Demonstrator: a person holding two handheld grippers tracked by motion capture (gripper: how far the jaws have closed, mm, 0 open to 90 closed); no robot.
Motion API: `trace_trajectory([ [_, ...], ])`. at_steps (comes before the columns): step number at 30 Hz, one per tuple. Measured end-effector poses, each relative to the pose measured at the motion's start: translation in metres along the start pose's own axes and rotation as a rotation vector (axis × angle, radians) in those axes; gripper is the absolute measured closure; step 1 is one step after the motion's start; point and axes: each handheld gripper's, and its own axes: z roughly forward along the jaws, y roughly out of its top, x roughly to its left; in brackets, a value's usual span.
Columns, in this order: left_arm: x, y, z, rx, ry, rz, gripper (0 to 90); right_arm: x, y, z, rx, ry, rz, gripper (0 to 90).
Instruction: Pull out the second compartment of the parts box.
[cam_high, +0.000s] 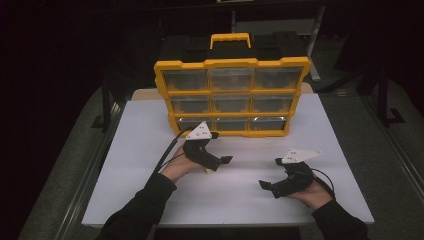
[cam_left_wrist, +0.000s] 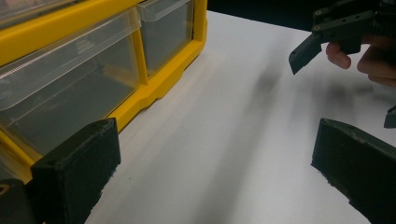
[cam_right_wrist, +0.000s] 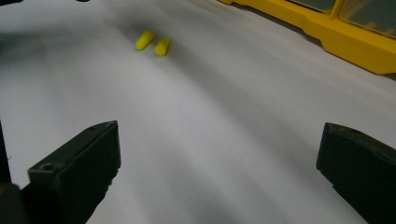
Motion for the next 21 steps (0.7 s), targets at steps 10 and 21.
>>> trace_trajectory([
  [10,-0.001,0.004,0.007,0.003,-0.009,0.0,0.8,0.0,0.0,0.0,0.0,0.001,0.0,0.0],
  [21,-0.001,0.008,0.017,-0.002,-0.022,0.001,0.8,0.0,0.0,0.0,-0.001,0.001,0.0,0.0],
])
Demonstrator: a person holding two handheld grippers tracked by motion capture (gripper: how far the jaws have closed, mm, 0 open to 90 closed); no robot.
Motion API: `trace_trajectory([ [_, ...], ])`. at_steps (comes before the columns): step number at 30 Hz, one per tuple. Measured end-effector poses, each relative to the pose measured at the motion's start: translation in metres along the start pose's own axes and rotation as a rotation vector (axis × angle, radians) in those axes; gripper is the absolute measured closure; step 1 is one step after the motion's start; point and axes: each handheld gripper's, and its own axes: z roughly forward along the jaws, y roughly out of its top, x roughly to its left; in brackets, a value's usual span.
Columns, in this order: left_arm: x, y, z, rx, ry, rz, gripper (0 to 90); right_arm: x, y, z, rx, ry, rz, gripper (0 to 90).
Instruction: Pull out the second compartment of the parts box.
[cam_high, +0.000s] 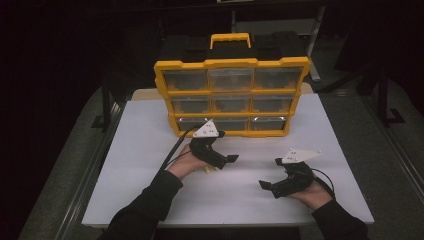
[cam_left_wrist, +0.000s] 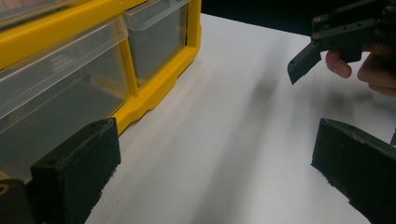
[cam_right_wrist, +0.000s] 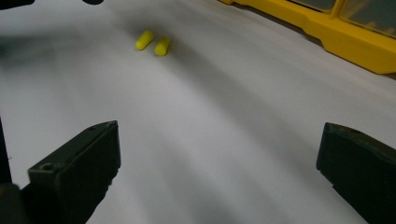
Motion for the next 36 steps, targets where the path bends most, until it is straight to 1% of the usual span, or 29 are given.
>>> trace_trajectory([
  [10,-0.0019,0.0006,0.01,-0.002,-0.008,0.003,0.8,-0.0002,-0.0004,-0.0005,0.002,0.0,0.0,0.0],
  [15,-0.0014,0.0003,0.009,-0.008,-0.01,0.004,0.8,-0.0001,-0.0008,-0.0008,0.001,0.0,0.001,0.0],
  [18,-0.0014,0.0002,0.0081,-0.003,-0.006,0.02,0.8,-0.0001,-0.0009,-0.0003,0.004,0.002,0.001,0.0],
  [23,-0.0011,0.0003,0.0078,0.0,-0.002,0.026,0.8,0.0004,-0.0009,0.0003,0.006,0.005,-0.003,0.0],
  [36,-0.0047,0.0006,0.0067,0.011,0.035,0.107,0.8,0.0008,-0.0011,0.0003,0.008,0.006,-0.008,0.0],
])
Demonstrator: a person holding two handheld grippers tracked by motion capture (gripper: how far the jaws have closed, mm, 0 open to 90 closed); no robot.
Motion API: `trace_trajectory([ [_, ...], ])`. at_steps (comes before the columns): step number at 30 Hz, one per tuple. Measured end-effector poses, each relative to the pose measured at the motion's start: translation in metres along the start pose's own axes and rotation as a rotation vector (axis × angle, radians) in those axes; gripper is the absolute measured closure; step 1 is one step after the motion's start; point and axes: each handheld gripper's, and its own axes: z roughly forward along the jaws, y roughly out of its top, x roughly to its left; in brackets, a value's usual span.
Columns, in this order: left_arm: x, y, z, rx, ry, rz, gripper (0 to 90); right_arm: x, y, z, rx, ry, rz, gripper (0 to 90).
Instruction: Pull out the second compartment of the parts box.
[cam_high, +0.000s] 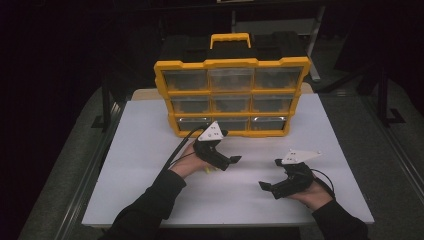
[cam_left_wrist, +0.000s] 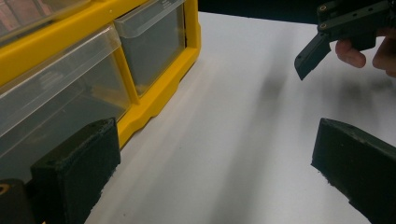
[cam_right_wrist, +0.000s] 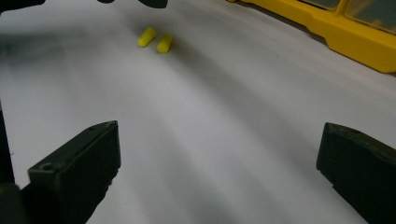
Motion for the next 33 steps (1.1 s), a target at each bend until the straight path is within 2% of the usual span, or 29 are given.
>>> trace_trajectory([
  [13,-0.0034,0.0003,0.0003,0.019,0.032,0.068,0.7,0.0003,0.0,0.0002,0.001,0.002,-0.002,0.0],
  [21,-0.0032,-0.0003,0.0005,0.038,0.055,0.096,0.7,0.0004,0.0,0.0001,0.0,0.003,-0.003,0.0],
  [33,-0.0053,0.0008,-0.001,0.036,0.09,0.155,0.7,0.0005,-0.0001,0.0002,-0.003,0.002,-0.006,0.0],
])
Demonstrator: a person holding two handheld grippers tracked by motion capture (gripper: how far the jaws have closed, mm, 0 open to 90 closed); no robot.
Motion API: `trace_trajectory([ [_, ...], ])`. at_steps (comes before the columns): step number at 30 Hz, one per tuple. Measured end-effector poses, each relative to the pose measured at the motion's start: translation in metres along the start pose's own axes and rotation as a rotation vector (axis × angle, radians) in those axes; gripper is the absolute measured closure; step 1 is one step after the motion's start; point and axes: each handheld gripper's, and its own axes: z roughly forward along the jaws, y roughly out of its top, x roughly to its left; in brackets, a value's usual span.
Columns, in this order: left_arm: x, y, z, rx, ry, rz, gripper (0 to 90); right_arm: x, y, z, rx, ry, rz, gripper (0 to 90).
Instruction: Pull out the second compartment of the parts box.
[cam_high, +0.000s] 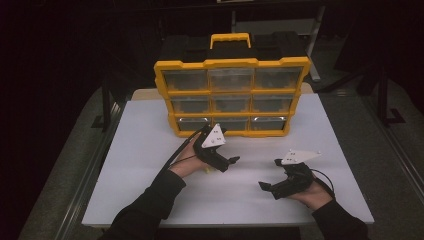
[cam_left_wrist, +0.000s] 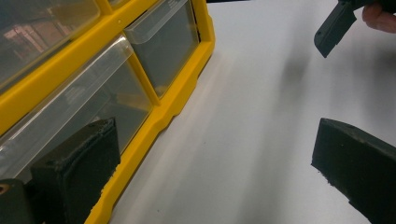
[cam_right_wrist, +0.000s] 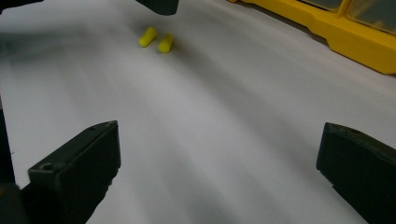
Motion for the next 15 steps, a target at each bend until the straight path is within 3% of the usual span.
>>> trace_trajectory([
  [15,-0.004,0.0008,0.0001,0.007,0.031,0.067,0.7,0.0001,-0.0002,-0.0001,0.0,0.001,-0.002,0.0],
])
